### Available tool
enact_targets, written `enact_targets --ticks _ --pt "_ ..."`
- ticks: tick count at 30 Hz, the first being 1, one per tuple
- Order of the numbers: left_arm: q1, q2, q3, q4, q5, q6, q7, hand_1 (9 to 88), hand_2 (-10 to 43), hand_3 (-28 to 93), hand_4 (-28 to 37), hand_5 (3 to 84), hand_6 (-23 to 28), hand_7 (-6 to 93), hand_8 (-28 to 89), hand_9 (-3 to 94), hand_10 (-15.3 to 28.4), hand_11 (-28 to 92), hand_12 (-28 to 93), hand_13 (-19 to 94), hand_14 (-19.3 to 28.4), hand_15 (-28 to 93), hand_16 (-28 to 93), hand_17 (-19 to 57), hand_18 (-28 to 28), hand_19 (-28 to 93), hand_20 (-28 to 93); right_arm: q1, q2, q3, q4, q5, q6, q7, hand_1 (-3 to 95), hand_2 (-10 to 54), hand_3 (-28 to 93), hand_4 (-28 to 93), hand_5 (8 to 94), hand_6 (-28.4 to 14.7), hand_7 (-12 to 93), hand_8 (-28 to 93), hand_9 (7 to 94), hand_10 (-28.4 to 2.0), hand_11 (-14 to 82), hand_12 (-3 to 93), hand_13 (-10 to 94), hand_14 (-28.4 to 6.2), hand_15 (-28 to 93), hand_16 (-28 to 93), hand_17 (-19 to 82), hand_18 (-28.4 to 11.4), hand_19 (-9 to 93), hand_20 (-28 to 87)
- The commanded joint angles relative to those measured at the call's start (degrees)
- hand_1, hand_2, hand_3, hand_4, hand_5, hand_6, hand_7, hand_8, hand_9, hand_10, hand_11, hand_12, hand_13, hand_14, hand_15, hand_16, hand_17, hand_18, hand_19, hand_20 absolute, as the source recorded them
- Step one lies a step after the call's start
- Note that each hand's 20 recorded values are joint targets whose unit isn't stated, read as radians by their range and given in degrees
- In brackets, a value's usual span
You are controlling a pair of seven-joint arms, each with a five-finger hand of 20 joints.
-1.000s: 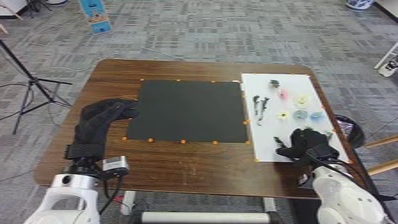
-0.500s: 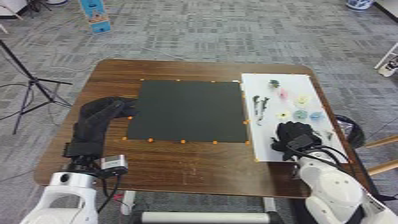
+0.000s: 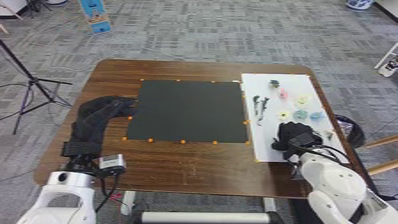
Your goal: Arrange flowers
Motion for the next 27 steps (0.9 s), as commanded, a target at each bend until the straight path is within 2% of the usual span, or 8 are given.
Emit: enact_targets --ticks 1,11,16,20,22,24,25,27 --pt "0.43 -0.67 -0.66 -0.59 -0.94 -1.45 -0.97 25.9 -0.8 68 -14.7 56.7 2.9 31.2 -8 56.8 13.7 37 23 43 18.0 40 6 5.4 15.3 21 26 -4.95 -0.16 2.28 2.00 2.03 -1.24 0.70 52.8 -1.4 55 -9 73.8 0.4 33 38 79.6 -13.3 52.6 49.7 79 -12.7 81 58 46 -26.8 93 62" --pt "0.00 -0.49 -0.59 -0.48 -1.55 -2.33 -1.62 26.0 -0.8 68 -14.6 56.5 3.2 30.4 -8 56.8 13.7 37 23 43 18.2 40 6 5.3 15.3 21 26 -5.41 0.28 7.10 -3.43 5.50 4.35 0.12 50.7 -0.9 58 -5 73.2 -0.3 34 37 79.4 -13.0 53.1 49.5 79 -12.1 81 59 47 -26.3 93 62" --pt "0.50 -0.07 -1.13 -0.48 -1.26 -1.47 -1.61 26.1 -0.7 68 -14.6 56.7 3.4 29.9 -7 56.8 13.7 37 23 43 18.2 40 6 5.2 15.3 21 26 -3.26 -0.02 7.38 -6.10 6.96 4.12 0.38 50.7 -1.5 58 -4 73.6 0.1 34 37 81.0 -12.5 52.8 49.2 79 -11.7 81 58 48 -26.1 93 63" --pt "0.78 2.28 -3.19 0.79 -1.70 -0.82 -1.87 26.2 -0.8 68 -14.4 56.8 3.5 29.5 -7 56.5 13.9 37 23 42 18.2 40 6 5.3 15.3 21 26 0.16 -0.16 5.51 -7.47 7.71 4.14 0.83 50.5 -1.8 59 -4 74.0 0.2 34 37 81.6 -12.3 52.5 49.3 80 -11.5 81 58 48 -26.1 93 63" --pt "1.18 3.23 -4.10 1.37 -1.43 1.27 -1.39 26.1 -0.8 68 -14.8 56.9 3.9 28.8 -7 55.9 14.0 36 23 42 18.0 39 6 6.0 15.0 20 25 2.82 -0.24 3.91 -7.37 8.30 3.64 0.59 50.3 -2.0 59 -4 74.2 0.2 34 37 81.8 -12.3 52.5 49.3 80 -11.5 81 58 48 -26.0 93 63" --pt "1.53 3.70 -5.37 2.05 -1.98 3.16 -0.77 24.9 -0.4 68 -16.2 56.8 4.1 27.3 -7 54.3 14.1 34 22 40 17.8 36 5 6.6 14.3 18 24 5.32 -0.48 2.40 -7.15 8.59 3.09 0.73 50.3 -2.2 59 -4 74.4 0.2 34 37 82.0 -12.2 52.3 49.3 80 -11.5 81 58 49 -26.0 93 64" --pt "1.64 3.88 -5.81 2.33 -2.12 5.33 -0.32 22.9 0.2 68 -18.7 55.9 3.6 25.5 -7 53.3 13.9 32 21 39 17.3 32 5 6.9 13.6 16 23 7.10 -0.46 1.22 -7.05 9.19 3.13 0.87 50.3 -2.2 59 -3 74.5 0.2 34 37 82.1 -12.2 52.3 49.3 80 -11.5 81 58 49 -26.0 93 64" --pt "1.88 4.48 -6.75 2.97 -2.68 7.99 0.74 19.1 1.4 70 -25.2 53.2 2.3 20.5 -7 51.6 13.5 27 19 36 16.1 24 4 6.8 11.0 9 21 10.21 -0.98 -0.77 -7.10 10.40 2.74 1.68 50.2 -2.4 59 -3 74.7 0.2 34 37 82.5 -12.0 52.3 49.2 81 -11.3 81 58 49 -26.1 93 64"
